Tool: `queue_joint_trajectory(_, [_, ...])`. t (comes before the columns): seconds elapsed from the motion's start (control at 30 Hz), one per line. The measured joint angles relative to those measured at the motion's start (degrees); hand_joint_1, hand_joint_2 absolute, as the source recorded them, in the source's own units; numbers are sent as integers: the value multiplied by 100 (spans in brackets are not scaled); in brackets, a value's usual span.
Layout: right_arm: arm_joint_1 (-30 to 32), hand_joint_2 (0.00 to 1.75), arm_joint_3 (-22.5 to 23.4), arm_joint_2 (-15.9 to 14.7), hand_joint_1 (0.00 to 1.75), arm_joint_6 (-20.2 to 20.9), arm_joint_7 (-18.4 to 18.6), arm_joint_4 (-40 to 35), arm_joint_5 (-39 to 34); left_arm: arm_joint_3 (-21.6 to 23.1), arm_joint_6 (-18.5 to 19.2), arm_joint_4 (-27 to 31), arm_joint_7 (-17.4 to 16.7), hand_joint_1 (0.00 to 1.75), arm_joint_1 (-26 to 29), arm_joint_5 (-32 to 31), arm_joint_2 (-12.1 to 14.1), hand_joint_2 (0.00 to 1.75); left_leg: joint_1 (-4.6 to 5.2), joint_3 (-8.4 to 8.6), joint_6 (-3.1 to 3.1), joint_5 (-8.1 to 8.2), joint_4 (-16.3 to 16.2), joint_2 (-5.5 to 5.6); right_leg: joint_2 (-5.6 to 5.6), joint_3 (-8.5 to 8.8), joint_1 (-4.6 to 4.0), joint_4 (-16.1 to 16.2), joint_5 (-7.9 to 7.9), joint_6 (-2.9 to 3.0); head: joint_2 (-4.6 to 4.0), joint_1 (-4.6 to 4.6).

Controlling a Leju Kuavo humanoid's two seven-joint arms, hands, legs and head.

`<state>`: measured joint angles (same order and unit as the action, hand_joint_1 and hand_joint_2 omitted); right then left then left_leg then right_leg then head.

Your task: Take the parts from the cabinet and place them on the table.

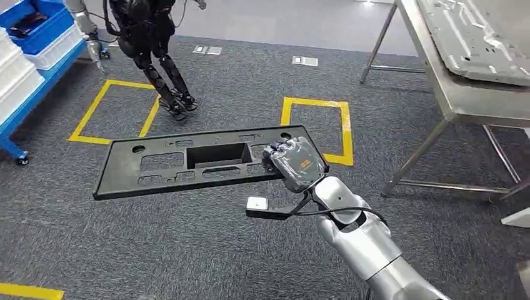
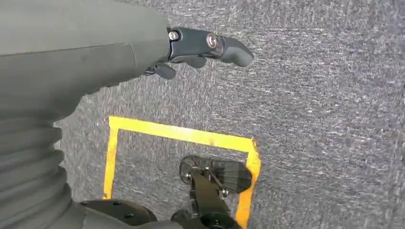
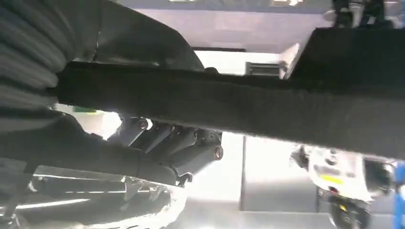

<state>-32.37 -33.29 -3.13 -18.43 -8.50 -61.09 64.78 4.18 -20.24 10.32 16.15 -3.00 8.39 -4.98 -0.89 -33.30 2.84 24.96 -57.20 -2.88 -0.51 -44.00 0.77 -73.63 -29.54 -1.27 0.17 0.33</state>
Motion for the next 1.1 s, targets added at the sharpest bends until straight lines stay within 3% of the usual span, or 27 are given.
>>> queue_joint_trajectory(0.03, [10,175,0,0,175,0,0,5,0,0,0,0,-2,0,-4,0,0,175,-1,1,-2,0,0,-69,38,235,14,402,138,-56,0,2])
queue_joint_trajectory(0.07, [10,175,0,-2,175,0,0,4,2,0,0,0,-11,0,-9,0,-2,175,-4,4,-14,3,-3,-139,140,600,26,1024,318,-110,0,2])
queue_joint_trajectory(0.1, [4,175,0,4,175,0,-2,2,2,0,2,0,-24,0,-14,-2,-7,175,1,18,-43,9,-9,-193,428,941,26,1577,437,-124,0,4])
queue_joint_trajectory(0.13, [-10,175,0,13,175,0,0,0,2,0,2,2,-26,0,-13,-2,-4,175,63,8,-96,39,-34,-241,628,1072,-16,1782,447,-83,0,9])
queue_joint_trajectory(0.17, [-16,175,0,46,175,0,0,0,5,0,0,0,-26,0,-11,-7,-4,175,66,19,-130,40,-24,-314,552,1054,-58,1782,490,-48,0,-13])
queue_joint_trajectory(0.27, [-23,175,7,46,175,0,0,0,13,0,-9,2,-35,0,-19,-9,-4,175,29,69,-224,62,-21,-541,304,1018,-46,1797,530,45,0,-9])
queue_joint_trajectory(0.3, [-14,175,7,57,175,-2,0,-4,26,0,-13,2,-35,0,-29,-11,-2,175,-33,30,-274,150,-124,-290,216,1049,44,1821,560,91,0,-4])
queue_joint_trajectory(0.33, [-22,175,9,59,175,0,0,-2,33,0,-15,2,-37,0,-24,-15,-2,175,-49,-67,-283,347,-381,14,160,1047,52,1819,574,132,0,-15])
queue_joint_trajectory(0.37, [-21,175,2,85,175,0,0,-2,37,0,-17,0,-39,0,-15,-15,-4,175,-46,-243,-291,603,-810,186,103,1049,32,1820,575,160,0,-26])
queue_joint_trajectory(0.4, [-16,175,2,109,175,0,0,-2,35,0,-17,0,-42,0,-1,-15,-4,175,-46,-501,-303,860,-1370,273,9,1048,14,1819,583,178,0,-37])
queue_joint_trajectory(0.43, [-13,175,2,118,175,0,2,-2,35,0,-17,-2,-46,0,7,-18,-7,175,-46,-698,-305,993,-1755,295,-72,1047,-2,1817,583,179,0,-40])
queue_joint_trajectory(0.47, [-5,175,2,120,175,0,0,0,35,0,-17,-2,-55,0,8,-17,-4,175,-45,-828,-297,1012,-1979,297,-168,1052,-21,1814,583,180,0,-39])
queue_joint_trajectory(0.5, [7,175,2,118,175,0,0,0,35,0,-17,-2,-61,0,8,-17,-4,175,-46,-809,-278,877,-1884,297,-252,1060,-29,1804,583,179,0,-37])
queue_joint_trajectory(0.57, [13,175,2,116,175,0,2,0,44,0,-17,-2,-63,0,5,-17,-4,175,-47,-447,-231,348,-1071,363,-416,1067,-30,1765,581,176,0,-40])
queue_joint_trajectory(0.6, [12,175,2,120,175,0,2,0,46,0,-17,-2,-68,0,3,-18,-4,175,-49,-196,-198,72,-513,531,-502,1064,-27,1749,580,175,0,-42])
queue_joint_trajectory(0.63, [12,175,2,122,175,0,0,0,44,0,-20,-4,-72,0,4,-17,4,175,-84,-89,-157,68,-268,881,-565,1025,-45,1733,580,169,0,-31])
queue_joint_trajectory(0.67, [4,175,2,127,175,2,2,0,46,0,-22,-7,-79,0,3,-18,4,175,-86,-90,-171,74,-169,854,-622,979,-75,1711,583,159,0,-26])
queue_joint_trajectory(0.73, [24,175,4,133,175,4,13,-2,53,2,-28,-7,-87,0,-4,-26,2,175,-24,-99,-147,67,-196,730,-748,920,4,1740,628,60,0,-44])
queue_joint_trajectory(0.77, [25,175,7,120,175,4,15,-2,55,0,-31,-4,-90,0,-4,-24,2,175,-19,-81,-112,39,-157,657,-820,901,-5,1779,658,13,0,-39])
queue_joint_trajectory(0.8, [30,175,18,96,175,4,13,-4,66,0,-35,-2,-88,0,-9,-26,-4,175,-97,-38,-47,-35,-30,544,-742,847,-44,1725,635,8,0,-31])
queue_joint_trajectory(0.83, [23,175,26,87,175,4,13,-15,70,0,-37,-2,-88,0,-15,-26,-7,175,-60,-10,-21,-59,15,497,-407,724,-67,1537,518,29,0,-29])
queue_joint_trajectory(0.87, [17,175,28,90,175,4,13,-15,74,0,-37,-2,-88,0,-17,-35,-7,175,-45,-18,0,-72,18,416,-159,532,-61,1140,326,59,0,4])
queue_joint_trajectory(0.9, [16,175,33,92,175,7,15,-15,74,0,-35,-4,-88,0,-10,-37,-9,175,-25,-27,0,-71,16,330,-54,291,-54,626,126,74,0,11])
queue_joint_trajectory(0.97, [42,175,35,85,175,9,15,-15,74,0,-35,-4,-90,0,-1,-42,-13,175,-6,-44,0,-70,14,162,-14,-77,-17,-133,-114,45,0,6])
queue_joint_trajectory(1.0, [58,175,37,70,175,13,15,-13,74,0,-35,-4,-90,0,0,-42,-11,175,-4,-47,-2,-70,14,79,-3,-56,-4,-112,-84,2,0,8])
queue_joint_trajectory(1.03, [64,175,37,59,175,15,15,-13,74,0,-35,-4,-88,0,-2,-44,-11,175,-6,-48,-7,-68,14,-3,22,161,9,247,54,-63,0,4])
queue_joint_trajectory(1.1, [59,175,39,46,175,22,15,-15,77,0,-31,-4,-88,0,-7,-57,-24,175,-7,-38,-35,-66,10,-124,234,835,18,1386,379,-161,0,11])
